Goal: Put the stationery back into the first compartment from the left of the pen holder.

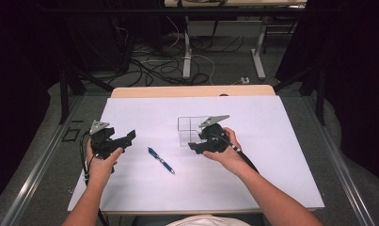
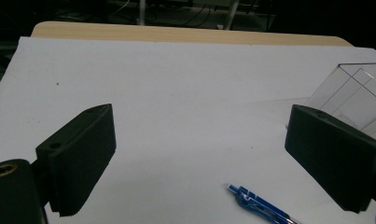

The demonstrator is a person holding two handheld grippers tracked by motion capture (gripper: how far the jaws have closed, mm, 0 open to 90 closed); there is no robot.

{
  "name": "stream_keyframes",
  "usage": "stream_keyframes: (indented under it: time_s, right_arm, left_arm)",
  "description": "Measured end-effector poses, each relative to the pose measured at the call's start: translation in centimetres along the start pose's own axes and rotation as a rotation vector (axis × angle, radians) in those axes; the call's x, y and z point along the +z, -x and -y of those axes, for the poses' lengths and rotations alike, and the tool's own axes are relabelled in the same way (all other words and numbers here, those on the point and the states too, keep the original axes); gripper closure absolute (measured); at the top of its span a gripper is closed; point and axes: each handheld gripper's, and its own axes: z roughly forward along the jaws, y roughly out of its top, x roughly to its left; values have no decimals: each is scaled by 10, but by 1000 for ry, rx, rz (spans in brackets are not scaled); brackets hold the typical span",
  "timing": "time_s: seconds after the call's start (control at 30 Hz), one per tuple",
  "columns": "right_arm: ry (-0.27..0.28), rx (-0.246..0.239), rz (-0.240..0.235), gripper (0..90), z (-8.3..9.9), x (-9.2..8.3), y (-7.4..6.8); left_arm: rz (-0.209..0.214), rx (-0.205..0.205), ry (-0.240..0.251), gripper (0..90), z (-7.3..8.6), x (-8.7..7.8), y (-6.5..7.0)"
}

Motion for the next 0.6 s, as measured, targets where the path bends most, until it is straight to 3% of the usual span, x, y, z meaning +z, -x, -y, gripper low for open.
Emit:
stream_keyframes:
  time_s: [0.17,0.3,0.57,0.6]
  right_arm:
    - [-44,-15,-13,420,-1,9,-8]
    - [-25,-14,-14,446,-2,17,-13]
    - [-52,-5,-43,486,-3,35,-22]
    - [-36,-6,-45,491,-2,38,-23]
  left_arm:
    - [-5,11,0,65,0,0,0]
    - [-7,17,-4,38,0,1,1]
    - [-4,20,-14,2,1,3,1]
    - [-2,21,-15,2,1,4,1]
